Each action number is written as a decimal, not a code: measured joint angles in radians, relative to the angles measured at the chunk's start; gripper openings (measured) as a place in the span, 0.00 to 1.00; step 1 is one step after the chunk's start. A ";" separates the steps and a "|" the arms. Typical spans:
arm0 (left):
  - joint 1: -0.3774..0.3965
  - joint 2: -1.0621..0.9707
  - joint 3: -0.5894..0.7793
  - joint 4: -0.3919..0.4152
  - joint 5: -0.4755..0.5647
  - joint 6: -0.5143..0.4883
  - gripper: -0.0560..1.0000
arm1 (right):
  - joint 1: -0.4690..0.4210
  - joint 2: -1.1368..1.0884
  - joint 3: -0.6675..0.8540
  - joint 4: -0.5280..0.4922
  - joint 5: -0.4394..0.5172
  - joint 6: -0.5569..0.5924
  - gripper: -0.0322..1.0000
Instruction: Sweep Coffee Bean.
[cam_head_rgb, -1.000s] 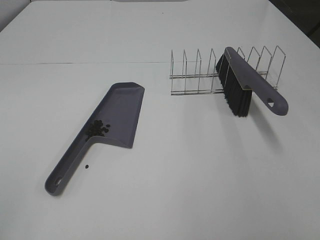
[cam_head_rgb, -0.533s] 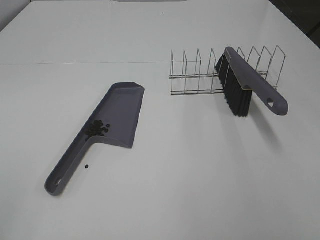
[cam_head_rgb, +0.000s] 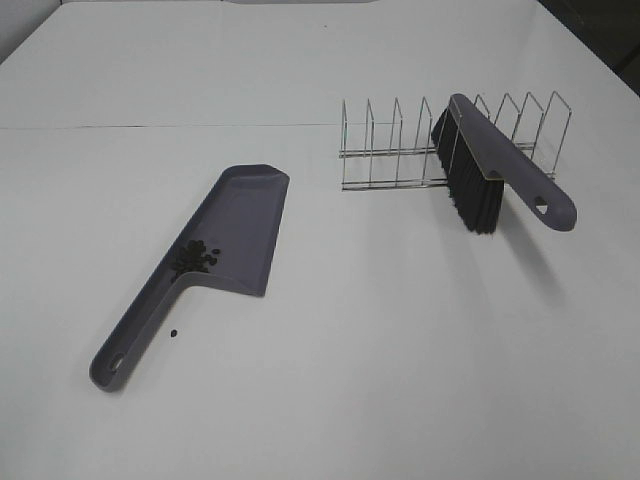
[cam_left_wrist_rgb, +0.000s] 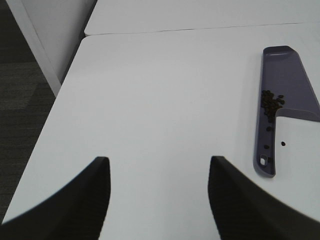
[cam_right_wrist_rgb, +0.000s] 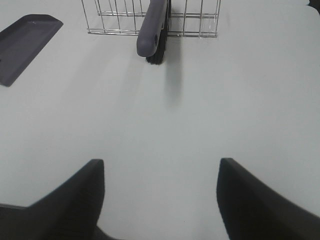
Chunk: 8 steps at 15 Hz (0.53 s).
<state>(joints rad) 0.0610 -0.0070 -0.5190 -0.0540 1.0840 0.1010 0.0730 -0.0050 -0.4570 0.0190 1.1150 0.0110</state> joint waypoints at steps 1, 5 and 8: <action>-0.009 0.000 0.000 0.000 0.000 0.000 0.54 | 0.000 0.000 0.000 0.000 0.000 0.000 0.57; -0.023 0.000 0.000 0.000 -0.001 0.000 0.54 | 0.000 0.000 0.000 0.000 0.000 0.000 0.57; -0.087 0.000 0.000 0.000 -0.001 0.001 0.54 | 0.000 0.000 0.000 0.000 0.000 0.000 0.57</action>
<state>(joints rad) -0.0260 -0.0070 -0.5190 -0.0540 1.0830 0.1020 0.0730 -0.0050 -0.4570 0.0190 1.1150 0.0110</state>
